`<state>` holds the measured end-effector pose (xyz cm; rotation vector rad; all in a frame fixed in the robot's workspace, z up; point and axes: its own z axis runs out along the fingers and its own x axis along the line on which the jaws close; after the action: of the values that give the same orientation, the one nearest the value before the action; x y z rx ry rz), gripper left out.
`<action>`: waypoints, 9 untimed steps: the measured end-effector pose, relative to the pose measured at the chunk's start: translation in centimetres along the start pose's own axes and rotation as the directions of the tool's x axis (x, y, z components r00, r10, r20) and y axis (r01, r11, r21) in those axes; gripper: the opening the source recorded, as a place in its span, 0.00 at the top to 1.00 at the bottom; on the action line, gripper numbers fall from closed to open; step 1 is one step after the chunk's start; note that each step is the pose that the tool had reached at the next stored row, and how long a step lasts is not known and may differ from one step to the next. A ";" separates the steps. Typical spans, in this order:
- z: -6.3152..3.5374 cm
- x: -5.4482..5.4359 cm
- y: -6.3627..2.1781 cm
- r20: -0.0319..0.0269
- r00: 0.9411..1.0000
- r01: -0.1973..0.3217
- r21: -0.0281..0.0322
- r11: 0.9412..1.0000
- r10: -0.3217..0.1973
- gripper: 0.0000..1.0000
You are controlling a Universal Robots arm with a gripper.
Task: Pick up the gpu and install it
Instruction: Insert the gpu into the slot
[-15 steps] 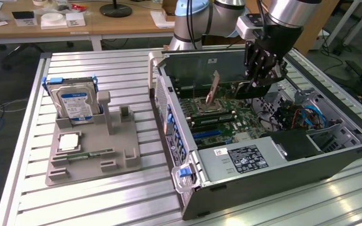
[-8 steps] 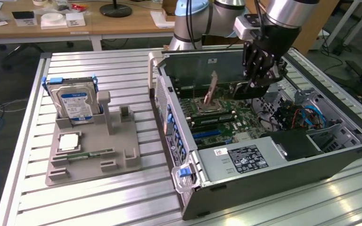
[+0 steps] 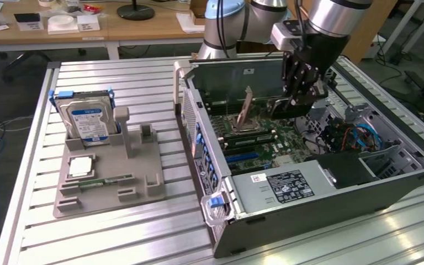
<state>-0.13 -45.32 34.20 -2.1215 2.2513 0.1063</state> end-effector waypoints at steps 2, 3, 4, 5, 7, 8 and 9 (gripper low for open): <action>0.17 0.0 0.09 0.000 1.000 0.000 0.000 1.000 0.000 0.74; 0.27 0.0 0.13 0.000 1.000 0.000 0.000 1.000 0.000 0.74; 0.38 0.1 0.18 0.000 1.000 0.000 0.000 1.000 0.000 0.74; 0.50 0.1 0.22 0.000 1.000 0.000 0.000 1.000 0.000 0.74; 0.71 0.1 0.34 0.000 1.000 0.000 0.000 1.000 0.000 0.74; 0.81 0.1 0.43 0.000 1.000 0.000 0.000 1.000 0.000 0.74; 0.90 0.1 0.56 -0.001 1.000 0.000 0.000 1.000 0.000 0.74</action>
<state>-0.71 -45.34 33.30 -2.1219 2.2518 0.1054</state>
